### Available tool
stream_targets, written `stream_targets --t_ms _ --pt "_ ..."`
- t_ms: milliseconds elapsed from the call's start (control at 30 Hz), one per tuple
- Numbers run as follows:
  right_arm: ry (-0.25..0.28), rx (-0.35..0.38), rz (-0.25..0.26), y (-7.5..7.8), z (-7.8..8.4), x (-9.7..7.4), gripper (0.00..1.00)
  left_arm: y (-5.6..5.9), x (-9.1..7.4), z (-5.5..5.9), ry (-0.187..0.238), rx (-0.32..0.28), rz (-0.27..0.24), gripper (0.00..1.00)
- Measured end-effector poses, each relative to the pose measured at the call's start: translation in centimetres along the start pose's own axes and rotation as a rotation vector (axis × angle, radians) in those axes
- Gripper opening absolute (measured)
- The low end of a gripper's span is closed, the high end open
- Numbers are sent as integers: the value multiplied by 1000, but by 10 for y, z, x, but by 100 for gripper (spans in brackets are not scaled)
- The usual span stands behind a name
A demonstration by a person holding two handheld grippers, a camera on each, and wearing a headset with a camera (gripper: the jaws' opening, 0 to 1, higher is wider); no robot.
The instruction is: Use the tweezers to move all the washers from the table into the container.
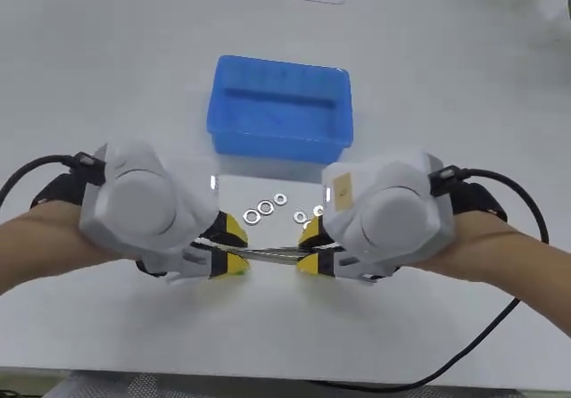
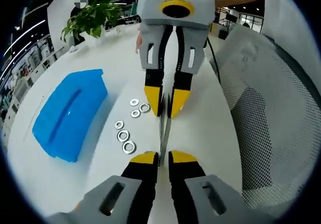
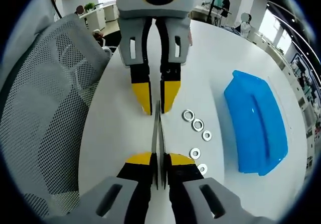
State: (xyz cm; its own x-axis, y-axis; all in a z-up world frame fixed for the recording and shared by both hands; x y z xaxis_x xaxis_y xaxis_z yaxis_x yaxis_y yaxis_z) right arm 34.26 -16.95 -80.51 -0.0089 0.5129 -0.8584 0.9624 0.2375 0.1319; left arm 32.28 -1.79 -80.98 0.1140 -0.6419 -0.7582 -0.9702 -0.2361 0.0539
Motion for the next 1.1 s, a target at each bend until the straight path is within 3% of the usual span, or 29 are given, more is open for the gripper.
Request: stream_targets --t_ms 33,267,367,533,633,733,867,1100 --pt "-2 -1 2 0 0 0 12 1 0 1 -17 10 -6 7" --pt "-7 2 8 -1 0 0 12 -3 1 0 -4 -24 -13 6" --pt "4 17 15 -1 1 0 11 -3 1 3 36 -109 -6 6" --pt "34 40 38 -3 5 -1 10 0 -1 0 45 -95 -12 5" --pt "39 18 61 -6 4 -3 9 0 -7 -4 63 -95 -10 5" --pt "47 8 79 -7 4 -6 9 2 -13 -11 74 -56 -16 5" --pt "83 15 110 -8 6 -11 9 3 -22 -21 102 -36 -19 5" --pt "126 2 177 -15 11 -22 9 9 -32 -49 173 7 -16 5"
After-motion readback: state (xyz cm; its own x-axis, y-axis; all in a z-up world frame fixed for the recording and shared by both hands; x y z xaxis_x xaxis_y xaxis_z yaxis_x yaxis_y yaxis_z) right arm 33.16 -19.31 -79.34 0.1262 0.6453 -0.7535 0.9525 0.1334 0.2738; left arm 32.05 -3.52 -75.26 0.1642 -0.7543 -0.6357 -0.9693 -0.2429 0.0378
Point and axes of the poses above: the centre of the closed fingertips' face, and the gripper's own axes: x roughly forward along the fingers, y roughly to its right, z roughly out of its underside, the point moved 10 cm from there along -x, roughly backward along the fingers, and after that the axes turned 9 degrees about -x, right-handed, at the moved point
